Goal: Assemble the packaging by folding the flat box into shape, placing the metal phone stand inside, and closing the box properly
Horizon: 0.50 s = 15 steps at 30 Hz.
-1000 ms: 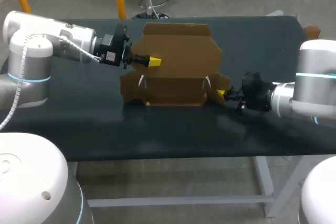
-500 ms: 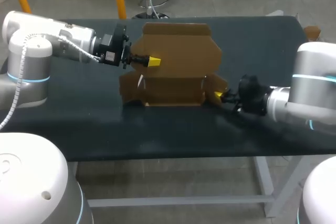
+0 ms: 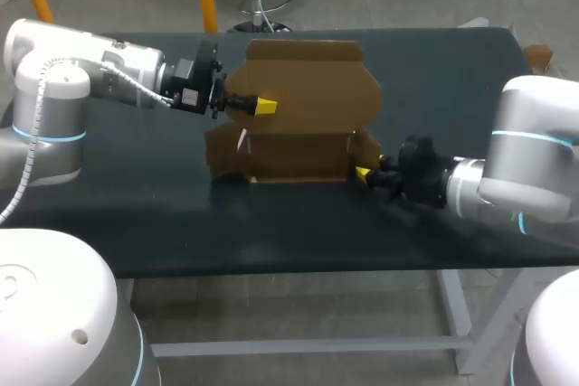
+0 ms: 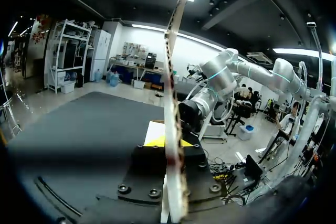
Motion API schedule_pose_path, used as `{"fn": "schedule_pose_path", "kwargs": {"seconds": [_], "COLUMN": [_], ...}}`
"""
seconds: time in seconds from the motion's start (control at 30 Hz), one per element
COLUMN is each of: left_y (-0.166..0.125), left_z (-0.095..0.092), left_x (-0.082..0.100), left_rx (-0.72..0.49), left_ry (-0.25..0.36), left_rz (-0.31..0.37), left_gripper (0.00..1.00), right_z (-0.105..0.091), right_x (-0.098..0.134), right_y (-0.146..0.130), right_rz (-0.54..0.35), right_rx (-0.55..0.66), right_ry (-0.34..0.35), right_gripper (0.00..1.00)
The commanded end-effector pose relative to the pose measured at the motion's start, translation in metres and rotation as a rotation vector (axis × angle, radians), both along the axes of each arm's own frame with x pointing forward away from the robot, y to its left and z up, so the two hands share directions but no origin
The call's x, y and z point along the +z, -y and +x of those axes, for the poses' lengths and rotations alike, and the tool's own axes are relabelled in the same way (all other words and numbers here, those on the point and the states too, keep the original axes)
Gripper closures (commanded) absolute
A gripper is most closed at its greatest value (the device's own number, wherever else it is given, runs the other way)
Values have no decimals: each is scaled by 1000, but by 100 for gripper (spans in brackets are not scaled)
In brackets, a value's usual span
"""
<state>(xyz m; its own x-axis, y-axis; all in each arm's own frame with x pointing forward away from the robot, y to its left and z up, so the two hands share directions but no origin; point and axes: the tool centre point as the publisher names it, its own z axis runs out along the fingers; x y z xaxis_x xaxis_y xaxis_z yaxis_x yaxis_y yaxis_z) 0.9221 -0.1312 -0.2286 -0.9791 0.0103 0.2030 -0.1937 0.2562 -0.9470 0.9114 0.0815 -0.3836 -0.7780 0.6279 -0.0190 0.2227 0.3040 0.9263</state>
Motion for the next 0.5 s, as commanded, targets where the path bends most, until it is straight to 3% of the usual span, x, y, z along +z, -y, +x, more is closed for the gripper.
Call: {"fn": "schedule_pose_path", "kwargs": {"seconds": [0.03,0.27,0.5], "left_y": [2,2,2], "left_z": [0,0,0], "left_x": [-3,-3,-3], "left_rx": [-2,-2,-2], "left_ry": [-1,-1,-1], "left_rz": [2,2,2], "left_gripper": [100,100,100], "right_z": [-6,-11,-14], "right_x": [-2,-1,1], "right_y": [-12,-22,-31], "right_rz": [-7,-6,-2], "right_rx": [-31,-30,-23], "right_ry": [14,12,8], "right_gripper": [65,65,51]}}
